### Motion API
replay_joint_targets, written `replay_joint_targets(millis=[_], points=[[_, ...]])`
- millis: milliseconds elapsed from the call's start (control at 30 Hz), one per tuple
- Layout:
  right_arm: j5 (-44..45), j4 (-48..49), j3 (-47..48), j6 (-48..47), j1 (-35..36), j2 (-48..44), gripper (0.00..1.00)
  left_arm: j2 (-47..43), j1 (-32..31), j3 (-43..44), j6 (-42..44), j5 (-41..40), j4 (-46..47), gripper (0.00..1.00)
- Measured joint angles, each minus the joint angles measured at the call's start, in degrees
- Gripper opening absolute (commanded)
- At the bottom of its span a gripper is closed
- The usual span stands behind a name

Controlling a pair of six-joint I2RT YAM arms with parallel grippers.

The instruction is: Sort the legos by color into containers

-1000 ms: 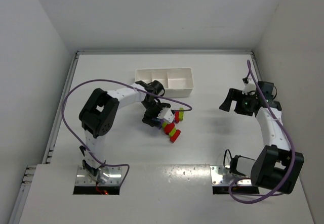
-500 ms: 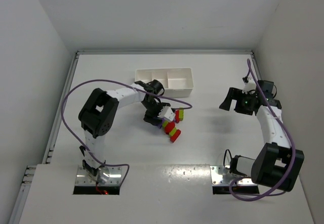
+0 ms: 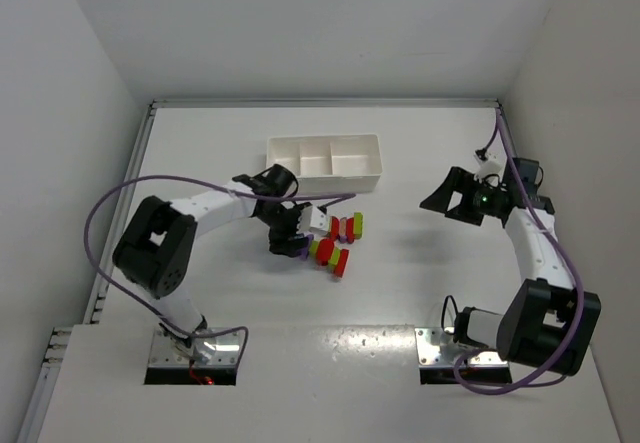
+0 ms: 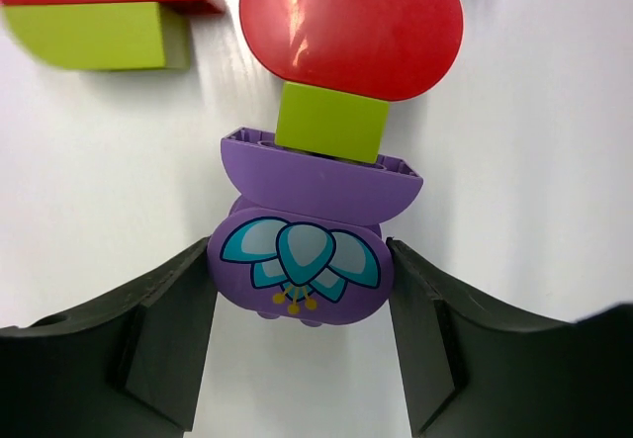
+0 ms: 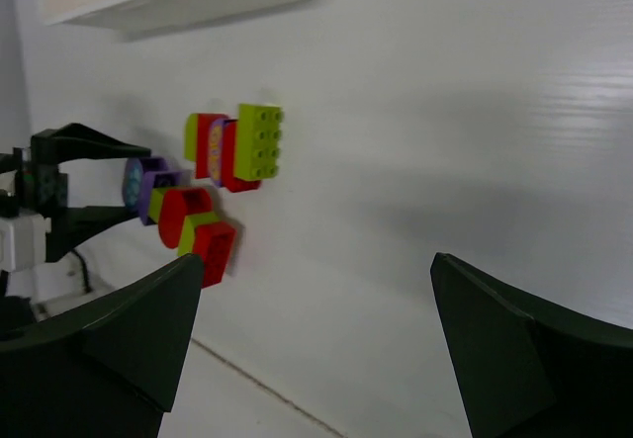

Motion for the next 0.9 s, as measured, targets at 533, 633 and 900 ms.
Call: replay_joint_targets(millis=[533, 633, 900], points=[[-22.2, 7.4, 1.7, 7.1, 11.1, 10.8, 0.84, -16.0, -10.4, -6.9, -13.7, -1.0, 11.4, 0.17], [-23.8, 6.1, 5.0, 4.3, 13.7, 12.5, 0.77, -16.0, -12.2, -6.6, -12.8, -1.1, 11.4, 0.15], [-26.3, -0.4, 9.7, -3.4, 21.2, 17.6, 0.68, -14.9, -14.8, -3.1, -11.7, -1.7, 13.7, 0.14]])
